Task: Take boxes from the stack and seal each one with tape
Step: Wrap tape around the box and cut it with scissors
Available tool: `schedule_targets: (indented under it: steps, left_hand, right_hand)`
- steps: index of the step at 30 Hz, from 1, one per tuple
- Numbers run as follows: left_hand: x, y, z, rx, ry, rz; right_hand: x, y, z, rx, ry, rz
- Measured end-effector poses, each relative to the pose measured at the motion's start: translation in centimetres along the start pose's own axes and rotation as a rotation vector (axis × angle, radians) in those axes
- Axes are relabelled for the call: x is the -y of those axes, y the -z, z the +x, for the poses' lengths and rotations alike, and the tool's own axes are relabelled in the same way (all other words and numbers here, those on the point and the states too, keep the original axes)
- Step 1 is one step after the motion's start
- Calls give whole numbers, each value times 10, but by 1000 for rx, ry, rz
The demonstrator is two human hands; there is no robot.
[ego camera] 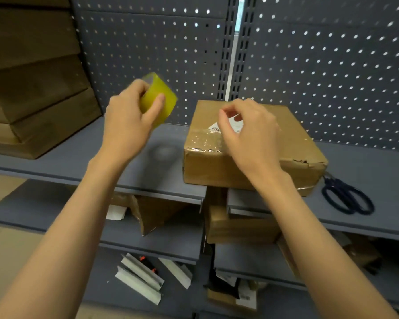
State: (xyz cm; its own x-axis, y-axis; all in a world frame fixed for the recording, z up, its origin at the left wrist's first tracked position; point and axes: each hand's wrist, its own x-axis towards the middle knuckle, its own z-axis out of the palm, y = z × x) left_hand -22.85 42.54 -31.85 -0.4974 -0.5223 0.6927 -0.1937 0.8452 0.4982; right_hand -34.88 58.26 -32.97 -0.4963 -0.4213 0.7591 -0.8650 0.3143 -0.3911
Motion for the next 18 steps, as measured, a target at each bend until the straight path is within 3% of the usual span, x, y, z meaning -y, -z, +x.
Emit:
schedule_targets:
  steps: [7,18]
  left_hand:
    - [-120,-7,-31,-48,-79,-277]
    - [-199,-65,-77,96,14,-386]
  right_hand:
    - [-25,77,19,135,-51,618]
    - [-88,129,11,344,44,755]
